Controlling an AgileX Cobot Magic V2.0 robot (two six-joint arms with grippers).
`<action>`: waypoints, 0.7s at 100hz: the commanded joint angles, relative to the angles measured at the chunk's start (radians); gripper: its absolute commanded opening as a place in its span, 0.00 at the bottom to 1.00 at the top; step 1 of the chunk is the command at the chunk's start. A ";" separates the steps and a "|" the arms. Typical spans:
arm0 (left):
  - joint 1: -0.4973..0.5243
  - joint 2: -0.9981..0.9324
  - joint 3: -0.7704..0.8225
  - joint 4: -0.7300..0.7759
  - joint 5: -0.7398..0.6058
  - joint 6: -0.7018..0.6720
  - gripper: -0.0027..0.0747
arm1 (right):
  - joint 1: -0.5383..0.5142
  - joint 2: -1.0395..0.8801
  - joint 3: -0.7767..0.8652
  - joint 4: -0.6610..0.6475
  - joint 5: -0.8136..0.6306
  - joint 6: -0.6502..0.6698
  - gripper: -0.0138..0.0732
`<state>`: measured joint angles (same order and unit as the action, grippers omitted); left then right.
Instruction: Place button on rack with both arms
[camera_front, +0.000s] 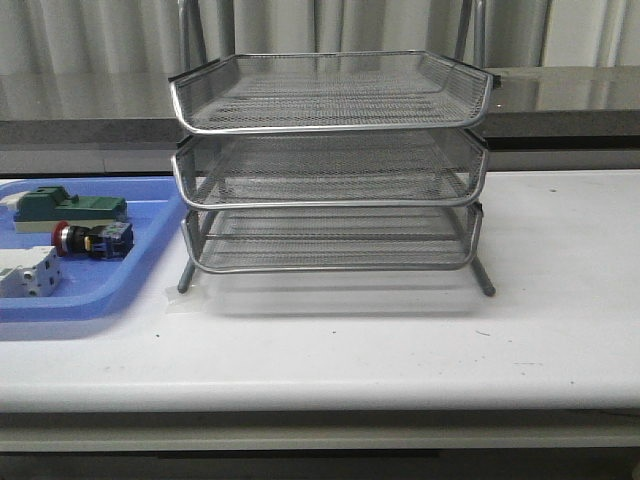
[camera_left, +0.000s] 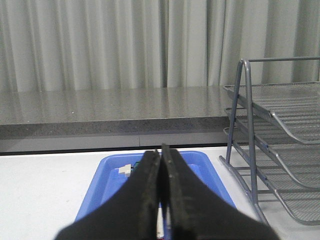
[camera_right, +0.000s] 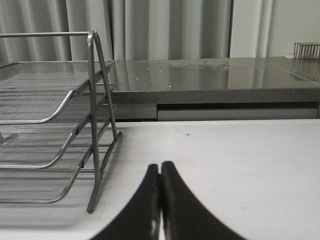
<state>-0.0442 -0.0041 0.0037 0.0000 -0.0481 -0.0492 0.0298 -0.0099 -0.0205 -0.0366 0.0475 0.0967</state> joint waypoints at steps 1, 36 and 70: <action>0.001 -0.032 0.034 -0.008 -0.084 -0.008 0.01 | -0.006 -0.002 -0.096 0.006 -0.008 -0.004 0.09; 0.001 -0.032 0.034 -0.008 -0.084 -0.008 0.01 | -0.006 0.218 -0.409 0.067 0.342 -0.004 0.09; 0.001 -0.032 0.034 -0.008 -0.084 -0.008 0.01 | -0.006 0.568 -0.681 0.153 0.571 -0.004 0.09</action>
<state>-0.0442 -0.0041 0.0037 0.0000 -0.0481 -0.0492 0.0298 0.4787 -0.6326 0.1048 0.6639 0.0967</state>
